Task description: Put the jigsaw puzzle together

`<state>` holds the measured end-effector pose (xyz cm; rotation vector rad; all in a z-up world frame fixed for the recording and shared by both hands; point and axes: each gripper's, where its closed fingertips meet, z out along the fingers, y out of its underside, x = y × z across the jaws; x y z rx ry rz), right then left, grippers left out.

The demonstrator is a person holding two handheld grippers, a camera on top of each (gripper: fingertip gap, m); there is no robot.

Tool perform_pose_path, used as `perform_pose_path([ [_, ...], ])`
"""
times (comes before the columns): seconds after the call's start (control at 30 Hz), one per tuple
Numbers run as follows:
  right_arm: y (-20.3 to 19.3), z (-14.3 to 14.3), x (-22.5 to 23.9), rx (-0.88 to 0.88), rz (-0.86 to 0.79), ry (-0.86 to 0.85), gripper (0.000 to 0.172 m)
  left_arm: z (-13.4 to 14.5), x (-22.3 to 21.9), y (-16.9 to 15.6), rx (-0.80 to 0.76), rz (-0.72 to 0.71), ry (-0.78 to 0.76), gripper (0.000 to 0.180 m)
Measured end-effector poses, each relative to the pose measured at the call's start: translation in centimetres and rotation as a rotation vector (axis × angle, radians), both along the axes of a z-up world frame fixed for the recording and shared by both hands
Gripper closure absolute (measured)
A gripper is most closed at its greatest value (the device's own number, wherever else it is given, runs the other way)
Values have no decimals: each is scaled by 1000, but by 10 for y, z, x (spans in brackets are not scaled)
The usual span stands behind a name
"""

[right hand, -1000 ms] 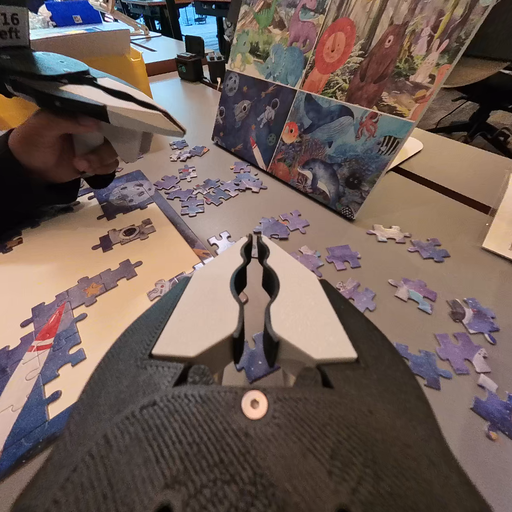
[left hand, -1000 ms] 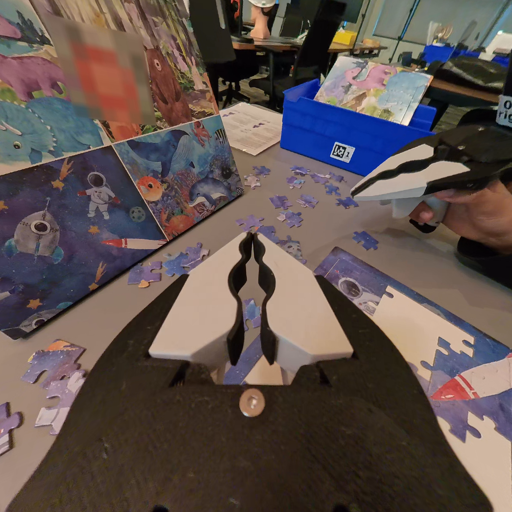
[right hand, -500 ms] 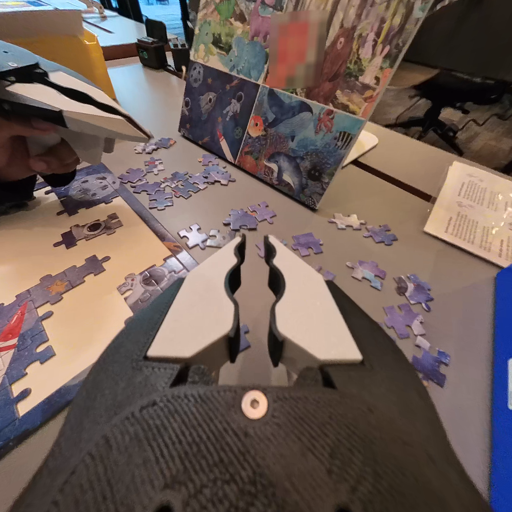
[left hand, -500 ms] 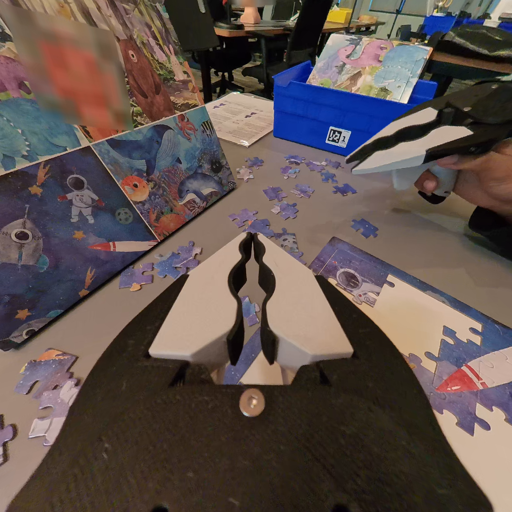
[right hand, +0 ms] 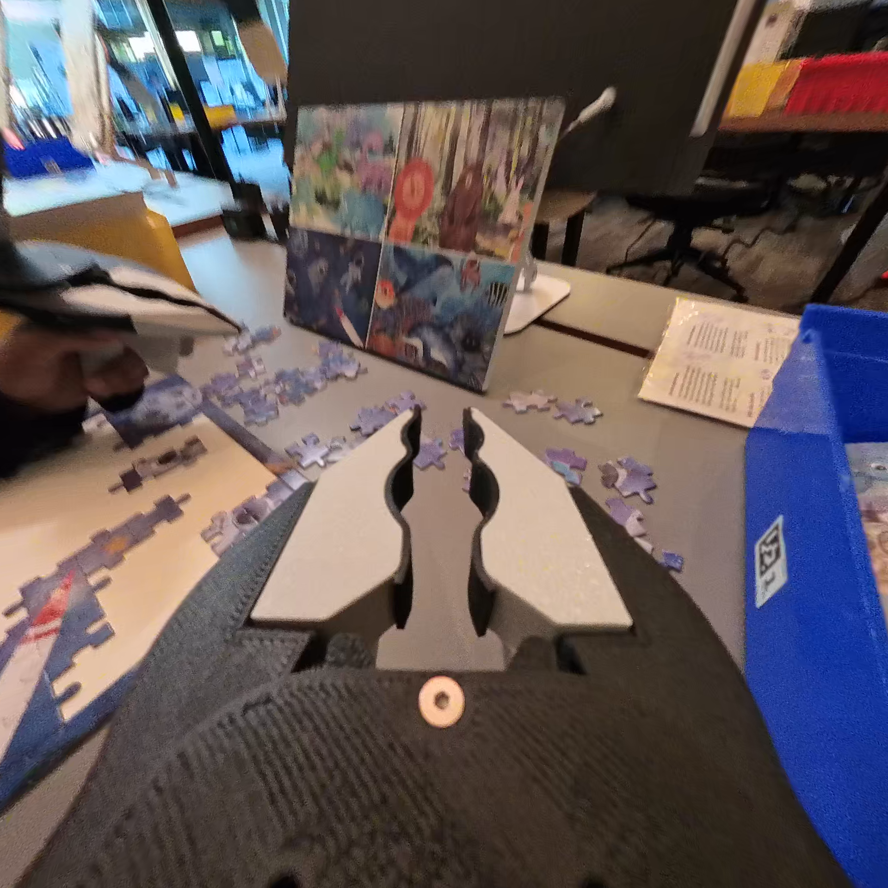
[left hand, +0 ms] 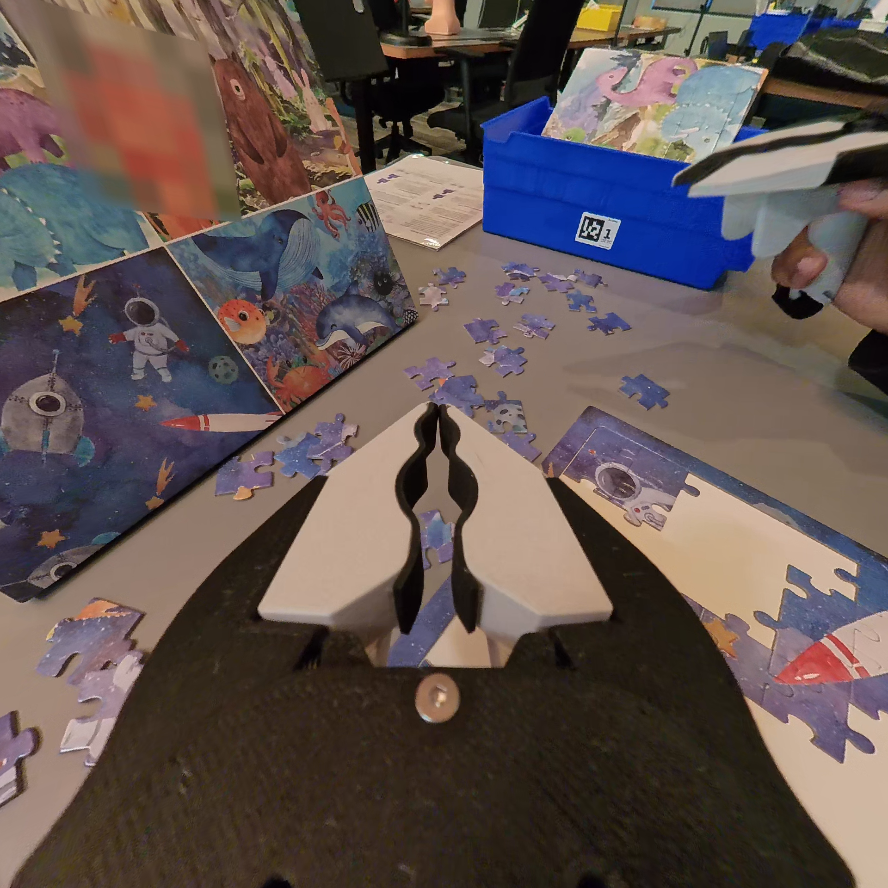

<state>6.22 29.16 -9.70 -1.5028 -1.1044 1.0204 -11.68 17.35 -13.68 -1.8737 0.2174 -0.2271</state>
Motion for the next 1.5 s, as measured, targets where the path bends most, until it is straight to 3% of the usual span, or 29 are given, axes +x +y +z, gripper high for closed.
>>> perform_pose_path([
  [0.17,-5,13,3,-63,53,108,150,-1,-1,1,-1,3,-7,180],
  [0.73,-29,-27,-30,-42,134,-59,151,-7,1,2,-14,3,5,180],
  [1.5,-27,-30,-30,-19,117,-86,151,-10,3,2,-22,-2,23,180],
])
